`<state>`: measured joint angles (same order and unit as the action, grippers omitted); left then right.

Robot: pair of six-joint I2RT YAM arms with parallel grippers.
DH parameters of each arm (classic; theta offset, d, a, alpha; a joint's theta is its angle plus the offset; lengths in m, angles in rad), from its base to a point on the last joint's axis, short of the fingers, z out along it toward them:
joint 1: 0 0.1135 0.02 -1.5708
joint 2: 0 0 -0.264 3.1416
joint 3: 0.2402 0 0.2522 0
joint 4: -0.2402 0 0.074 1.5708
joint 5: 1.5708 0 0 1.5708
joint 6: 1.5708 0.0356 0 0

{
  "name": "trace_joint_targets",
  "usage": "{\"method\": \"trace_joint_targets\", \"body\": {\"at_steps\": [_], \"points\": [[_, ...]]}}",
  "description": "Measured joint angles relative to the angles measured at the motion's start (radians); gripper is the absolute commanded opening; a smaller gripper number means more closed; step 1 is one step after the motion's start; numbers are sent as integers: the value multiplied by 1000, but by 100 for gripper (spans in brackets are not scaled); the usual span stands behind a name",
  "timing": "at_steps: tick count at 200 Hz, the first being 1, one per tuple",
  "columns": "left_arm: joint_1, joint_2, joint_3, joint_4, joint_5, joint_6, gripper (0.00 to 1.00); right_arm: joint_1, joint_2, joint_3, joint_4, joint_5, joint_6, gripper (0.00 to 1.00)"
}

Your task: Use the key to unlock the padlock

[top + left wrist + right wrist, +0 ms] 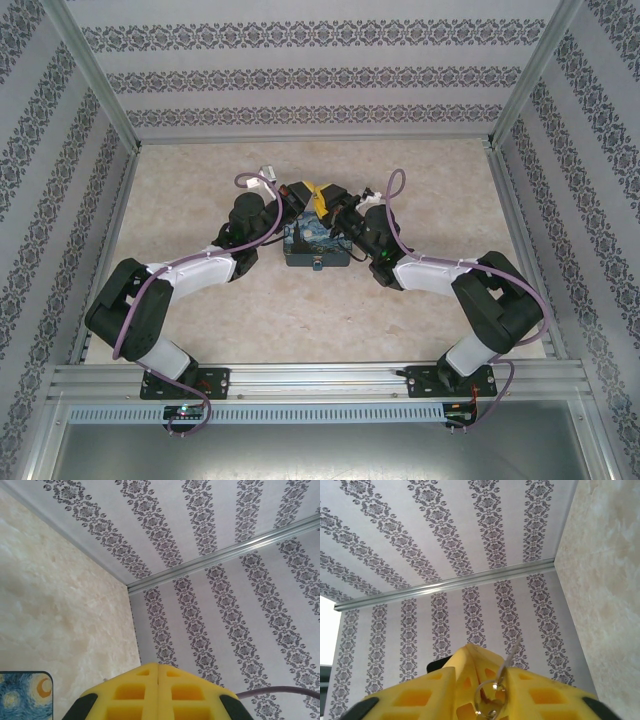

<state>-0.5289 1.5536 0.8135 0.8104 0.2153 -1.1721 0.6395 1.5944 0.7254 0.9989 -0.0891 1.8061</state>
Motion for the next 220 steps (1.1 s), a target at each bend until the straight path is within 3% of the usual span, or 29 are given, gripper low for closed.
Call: {"method": "trace_joint_targets", "body": {"at_steps": [40,71,79,90,97,111,124,157,220], "points": [[0,0,0,14,-8,-8,0,0,6,0,4,6,2,0],[-1,0,0,14,-11,-8,0,0,8,0,8,6,2,0],[-1,0,0,14,-11,-8,11,0,10,0,10,6,3,0],[-1,0,0,13,-11,-11,40,0,11,0,13,6,2,0],[-1,0,0,9,-11,-14,53,0,12,0,16,6,2,0],[-1,-2,0,-14,-11,-19,67,0,12,0,24,6,1,0],[-1,-14,0,-66,-15,-25,72,-1,11,-3,27,3,-7,0],[1,-91,14,-254,-26,-27,70,-10,-21,-35,-25,-18,-84,0],[21,-158,17,-381,51,-72,42,-8,-174,-94,-195,-18,-312,0]]}}
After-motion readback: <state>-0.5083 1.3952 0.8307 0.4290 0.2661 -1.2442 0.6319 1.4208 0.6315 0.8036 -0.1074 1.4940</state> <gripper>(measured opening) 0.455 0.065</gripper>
